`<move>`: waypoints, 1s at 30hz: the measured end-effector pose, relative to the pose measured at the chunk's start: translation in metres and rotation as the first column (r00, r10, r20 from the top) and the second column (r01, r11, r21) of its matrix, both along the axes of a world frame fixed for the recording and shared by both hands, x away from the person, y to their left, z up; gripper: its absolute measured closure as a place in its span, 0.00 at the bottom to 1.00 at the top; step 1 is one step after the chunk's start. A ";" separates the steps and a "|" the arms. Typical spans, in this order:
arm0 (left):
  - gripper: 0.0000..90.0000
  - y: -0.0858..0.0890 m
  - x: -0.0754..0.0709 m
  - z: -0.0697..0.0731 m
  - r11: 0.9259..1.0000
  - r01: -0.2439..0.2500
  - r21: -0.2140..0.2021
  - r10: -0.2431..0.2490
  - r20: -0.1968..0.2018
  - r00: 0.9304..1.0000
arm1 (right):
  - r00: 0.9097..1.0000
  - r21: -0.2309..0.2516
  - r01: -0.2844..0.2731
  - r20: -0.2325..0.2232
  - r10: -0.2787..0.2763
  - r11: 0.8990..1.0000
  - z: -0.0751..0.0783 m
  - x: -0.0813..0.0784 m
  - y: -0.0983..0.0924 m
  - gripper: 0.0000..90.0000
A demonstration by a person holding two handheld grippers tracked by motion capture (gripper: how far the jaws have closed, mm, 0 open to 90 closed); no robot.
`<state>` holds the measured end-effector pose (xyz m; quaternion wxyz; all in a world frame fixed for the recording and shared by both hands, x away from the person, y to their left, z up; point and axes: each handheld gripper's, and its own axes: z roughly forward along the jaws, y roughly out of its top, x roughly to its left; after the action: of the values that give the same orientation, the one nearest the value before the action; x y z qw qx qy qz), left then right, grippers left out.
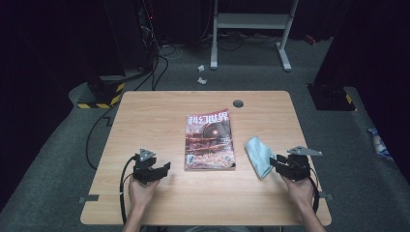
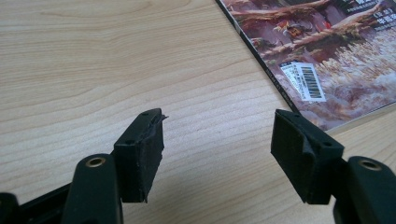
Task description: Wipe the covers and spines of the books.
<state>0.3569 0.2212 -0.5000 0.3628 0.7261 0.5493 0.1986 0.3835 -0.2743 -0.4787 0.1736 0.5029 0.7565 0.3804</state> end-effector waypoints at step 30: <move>0.38 0.032 -0.004 -0.016 0.990 -0.140 0.000 0.140 0.041 0.989 | 0.987 -0.014 0.156 0.034 -0.155 0.988 -0.031 -0.017 -0.043 0.60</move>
<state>0.3530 0.2531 -0.5161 0.3582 0.6819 0.5912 0.2392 0.3662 -0.3176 -0.5098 0.2196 0.5526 0.7151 0.3675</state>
